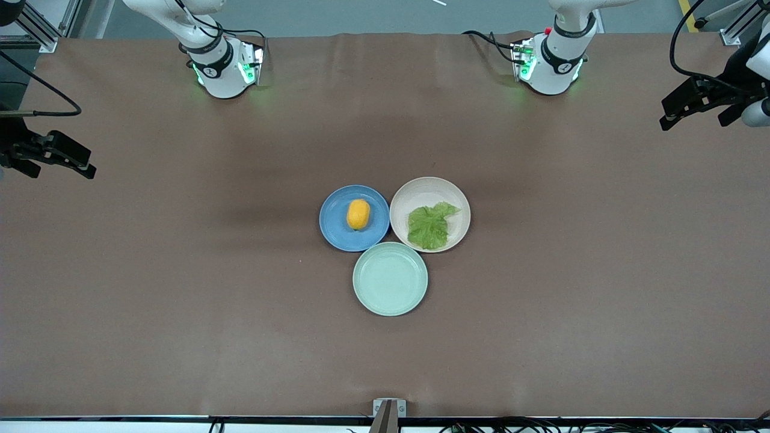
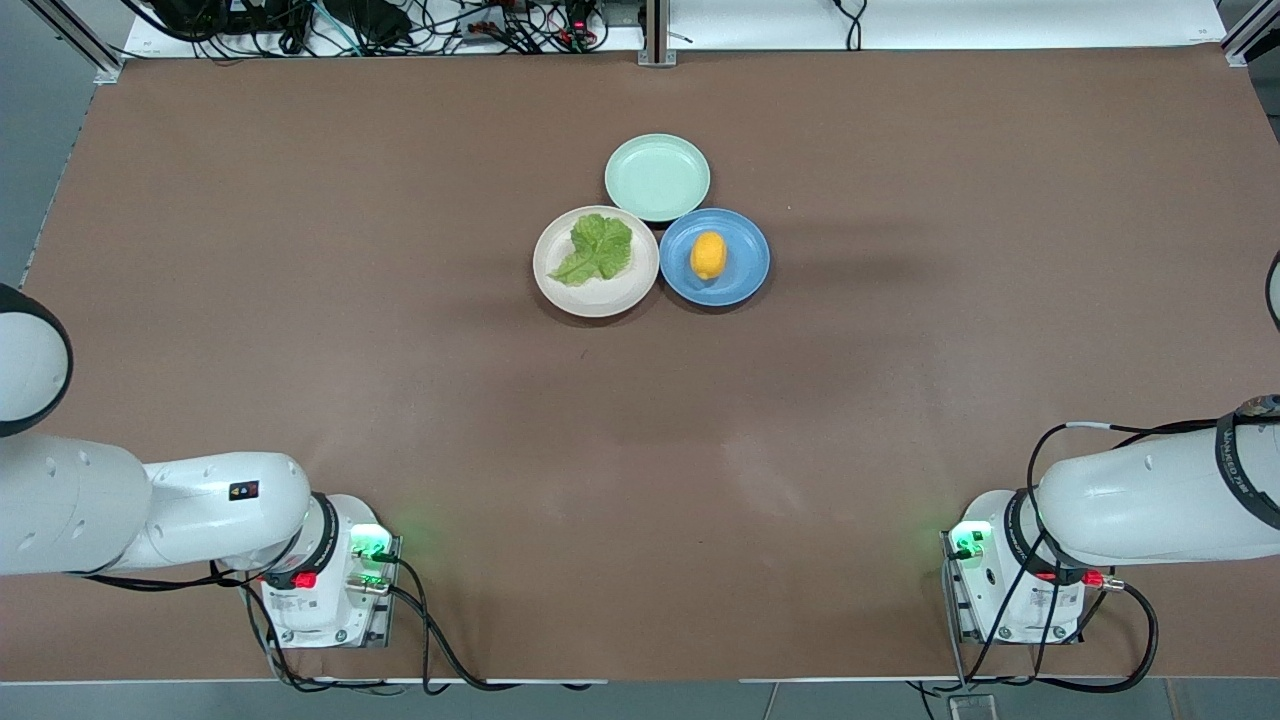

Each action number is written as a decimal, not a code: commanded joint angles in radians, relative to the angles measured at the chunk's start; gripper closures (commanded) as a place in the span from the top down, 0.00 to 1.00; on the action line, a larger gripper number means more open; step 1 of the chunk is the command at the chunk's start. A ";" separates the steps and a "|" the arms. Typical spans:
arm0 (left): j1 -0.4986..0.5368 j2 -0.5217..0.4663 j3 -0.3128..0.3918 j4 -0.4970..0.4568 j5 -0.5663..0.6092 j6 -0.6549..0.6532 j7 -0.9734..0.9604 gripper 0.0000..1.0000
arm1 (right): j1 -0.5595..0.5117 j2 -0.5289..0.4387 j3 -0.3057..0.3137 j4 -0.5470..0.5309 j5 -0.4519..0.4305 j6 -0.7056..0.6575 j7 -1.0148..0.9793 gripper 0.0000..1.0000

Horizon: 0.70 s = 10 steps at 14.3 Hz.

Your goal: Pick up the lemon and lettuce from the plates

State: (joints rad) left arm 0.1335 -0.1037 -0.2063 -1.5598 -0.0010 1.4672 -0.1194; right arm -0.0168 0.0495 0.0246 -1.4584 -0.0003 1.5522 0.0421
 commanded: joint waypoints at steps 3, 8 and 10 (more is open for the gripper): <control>0.008 0.009 -0.001 0.026 0.003 -0.002 0.000 1.00 | -0.011 -0.023 0.012 -0.023 -0.012 0.006 -0.001 1.00; 0.005 0.042 0.001 0.040 0.003 -0.002 0.004 1.00 | -0.011 -0.022 0.012 -0.023 -0.012 0.006 -0.001 1.00; -0.001 0.071 -0.002 0.034 0.006 0.005 0.000 1.00 | -0.009 -0.020 0.012 -0.020 -0.007 0.006 0.004 1.00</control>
State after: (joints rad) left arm 0.1365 -0.0709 -0.2033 -1.5457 -0.0010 1.4681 -0.1193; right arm -0.0168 0.0494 0.0248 -1.4584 -0.0003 1.5522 0.0421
